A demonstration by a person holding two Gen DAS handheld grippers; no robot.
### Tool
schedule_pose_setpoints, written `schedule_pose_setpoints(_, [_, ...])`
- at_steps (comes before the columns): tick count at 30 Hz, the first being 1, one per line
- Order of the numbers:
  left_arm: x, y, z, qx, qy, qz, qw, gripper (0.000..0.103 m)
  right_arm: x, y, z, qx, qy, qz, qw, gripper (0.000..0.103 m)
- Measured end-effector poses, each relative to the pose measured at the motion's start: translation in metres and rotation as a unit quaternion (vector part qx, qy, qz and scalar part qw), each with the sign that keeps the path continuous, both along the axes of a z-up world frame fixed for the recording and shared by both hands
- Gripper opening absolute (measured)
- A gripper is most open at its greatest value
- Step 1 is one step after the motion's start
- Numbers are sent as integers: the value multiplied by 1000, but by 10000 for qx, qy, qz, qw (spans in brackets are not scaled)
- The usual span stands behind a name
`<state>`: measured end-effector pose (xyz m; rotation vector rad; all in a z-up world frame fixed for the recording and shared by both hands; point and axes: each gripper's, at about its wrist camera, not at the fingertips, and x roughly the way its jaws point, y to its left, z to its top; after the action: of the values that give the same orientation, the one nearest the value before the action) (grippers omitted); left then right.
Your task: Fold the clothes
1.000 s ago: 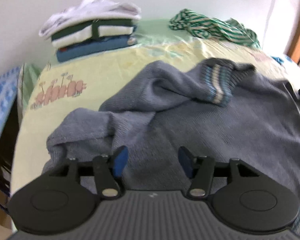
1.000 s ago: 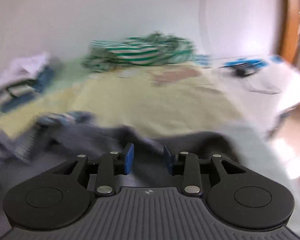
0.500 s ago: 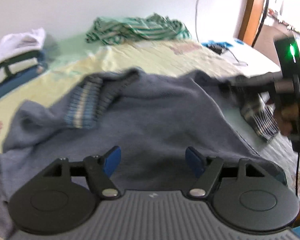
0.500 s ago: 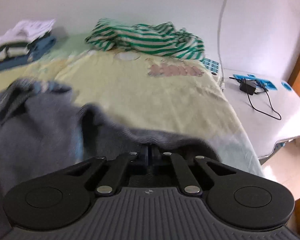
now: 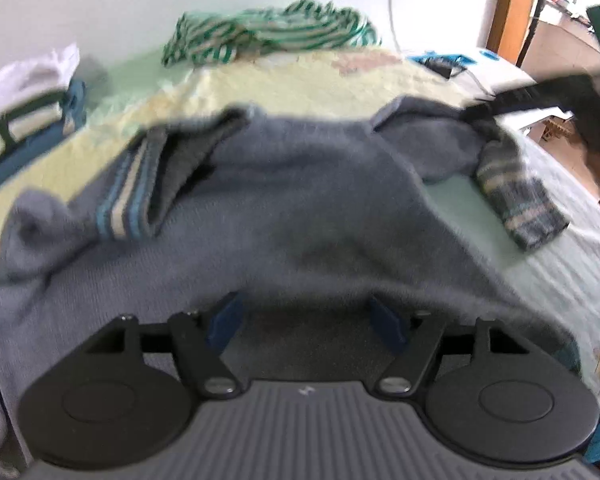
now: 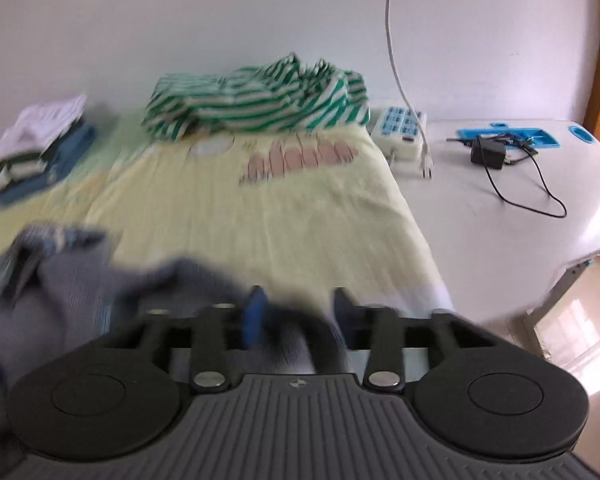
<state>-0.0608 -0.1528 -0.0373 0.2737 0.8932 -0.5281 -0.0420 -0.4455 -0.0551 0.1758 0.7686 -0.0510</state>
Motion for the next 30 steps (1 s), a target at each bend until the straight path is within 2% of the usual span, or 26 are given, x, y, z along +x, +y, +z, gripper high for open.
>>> schedule_pose_setpoints(3, [12,-15,2,-56,-39,-69,10000,77,-17,-9,-4,31,227,44,9997,54])
schedule_pose_setpoints(5, [21,-25,4,-93,-65,-114,9999,77,-20,-9,-10,197,247,76,9995,54])
schedule_pose_setpoints(8, [32,-40,4,-91,-88,-192,9997,76,-18,-6,-15,313,267,132,9991,39])
schedule_pose_setpoints(9, [34,-44,3,-102,-72,-219,9997,76,-18,-4,-15,367,247,156,9989,21])
schedule_pose_setpoints(10, [37,-48,2,-122,-39,-235,9996,76,-17,-4,-11,390,201,203,9988,17])
schedule_pose_setpoints(16, [46,-57,-5,-198,229,-194,9994,76,2,-7,25,-765,-573,160,9953,13])
schedule_pose_setpoints(19, [44,-59,-6,-151,228,-222,9994,77,21,-12,41,-1380,-1059,-24,9847,12])
schedule_pose_setpoints(21, [43,-60,-6,-150,227,-249,9993,80,33,-15,49,-1610,-1355,-112,9776,11])
schedule_pose_setpoints(23, [42,-61,-8,-139,224,-255,9993,83,42,-16,50,-1779,-1571,-57,9714,11])
schedule_pose_setpoints(24, [41,-62,-9,-120,203,-262,9994,84,43,-10,44,-2058,-1630,65,9649,11])
schedule_pose_setpoints(26, [39,-63,-10,-64,139,-292,9995,84,46,0,27,-2572,-1591,328,9526,11])
schedule_pose_setpoints(30, [35,-55,-6,-61,70,-254,9996,82,35,1,-3,-2864,-865,718,9515,13])
